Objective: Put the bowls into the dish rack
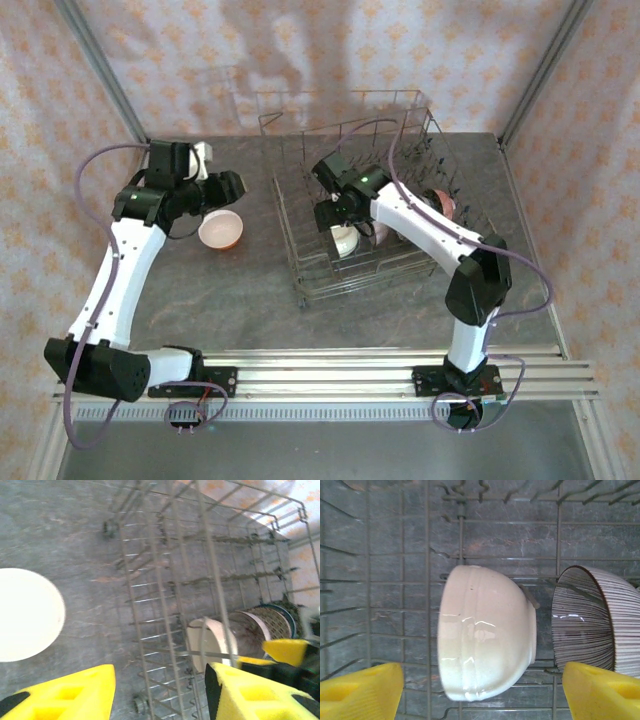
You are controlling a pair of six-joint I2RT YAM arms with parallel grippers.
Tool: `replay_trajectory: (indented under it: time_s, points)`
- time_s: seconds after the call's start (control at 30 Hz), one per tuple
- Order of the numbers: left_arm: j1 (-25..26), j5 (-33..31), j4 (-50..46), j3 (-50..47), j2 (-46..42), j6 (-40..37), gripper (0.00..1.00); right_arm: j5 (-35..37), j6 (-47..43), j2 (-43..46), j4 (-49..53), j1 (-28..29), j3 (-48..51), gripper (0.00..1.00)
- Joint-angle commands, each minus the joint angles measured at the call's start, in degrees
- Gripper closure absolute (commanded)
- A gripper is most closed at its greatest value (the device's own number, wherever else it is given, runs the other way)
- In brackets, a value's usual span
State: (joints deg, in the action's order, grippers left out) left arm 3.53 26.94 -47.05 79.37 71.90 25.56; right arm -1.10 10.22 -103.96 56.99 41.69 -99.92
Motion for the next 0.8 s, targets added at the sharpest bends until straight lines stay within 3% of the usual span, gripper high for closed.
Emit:
replay_trajectory:
  time_s: [0.0, 0.33, 0.77]
  points:
    - [-3.48, -2.24, -1.7, -3.51, -2.86, 0.81, 0.47, -2.89, -0.79, 3.13, -0.61, 0.23, -2.41, 0.16]
    - [-13.81, -3.57, -0.64, -14.05, 2.24, -0.39, 0.36, -0.31, -2.88, 7.48, -0.28, -0.52, -6.61, 0.14]
    - [-14.65, -7.82, 5.31, -13.79, 19.33, -0.62, 0.33, -1.75, -2.53, 12.11, -3.42, -5.16, 2.16, 0.13]
